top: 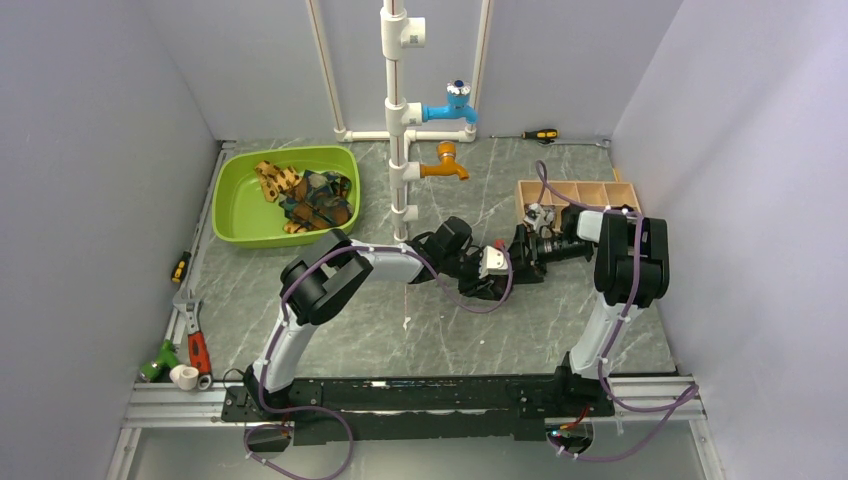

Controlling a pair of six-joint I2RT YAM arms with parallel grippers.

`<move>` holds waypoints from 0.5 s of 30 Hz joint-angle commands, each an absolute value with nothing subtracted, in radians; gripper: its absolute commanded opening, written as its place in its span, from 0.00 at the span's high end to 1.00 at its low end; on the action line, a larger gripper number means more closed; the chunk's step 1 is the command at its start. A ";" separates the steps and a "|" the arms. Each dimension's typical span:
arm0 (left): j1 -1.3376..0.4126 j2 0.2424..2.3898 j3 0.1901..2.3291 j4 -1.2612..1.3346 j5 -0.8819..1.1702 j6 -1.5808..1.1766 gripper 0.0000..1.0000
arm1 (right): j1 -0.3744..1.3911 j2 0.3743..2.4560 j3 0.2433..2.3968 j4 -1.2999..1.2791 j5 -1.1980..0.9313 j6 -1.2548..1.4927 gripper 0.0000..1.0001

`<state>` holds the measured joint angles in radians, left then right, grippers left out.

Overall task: Roll the ties
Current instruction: Roll the tie at the center of the board.

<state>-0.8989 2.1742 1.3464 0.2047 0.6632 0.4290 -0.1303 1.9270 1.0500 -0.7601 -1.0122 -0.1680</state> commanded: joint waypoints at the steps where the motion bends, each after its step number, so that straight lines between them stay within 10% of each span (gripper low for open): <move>1: -0.881 2.218 1.310 0.002 0.592 0.442 0.96 | -0.117 1.898 1.019 -0.827 -1.091 -0.244 0.19; 11: -0.879 2.217 1.308 0.005 0.590 0.442 0.96 | -0.119 1.848 1.002 -0.837 -1.063 -0.217 0.07; 15: -0.880 2.217 1.309 0.008 0.593 0.441 0.96 | -0.117 1.861 0.993 -0.825 -1.069 -0.215 0.27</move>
<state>-0.8978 2.1742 1.3464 0.2039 0.6659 0.4286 -0.1226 1.8870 1.0058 -0.8047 -1.0485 -0.2173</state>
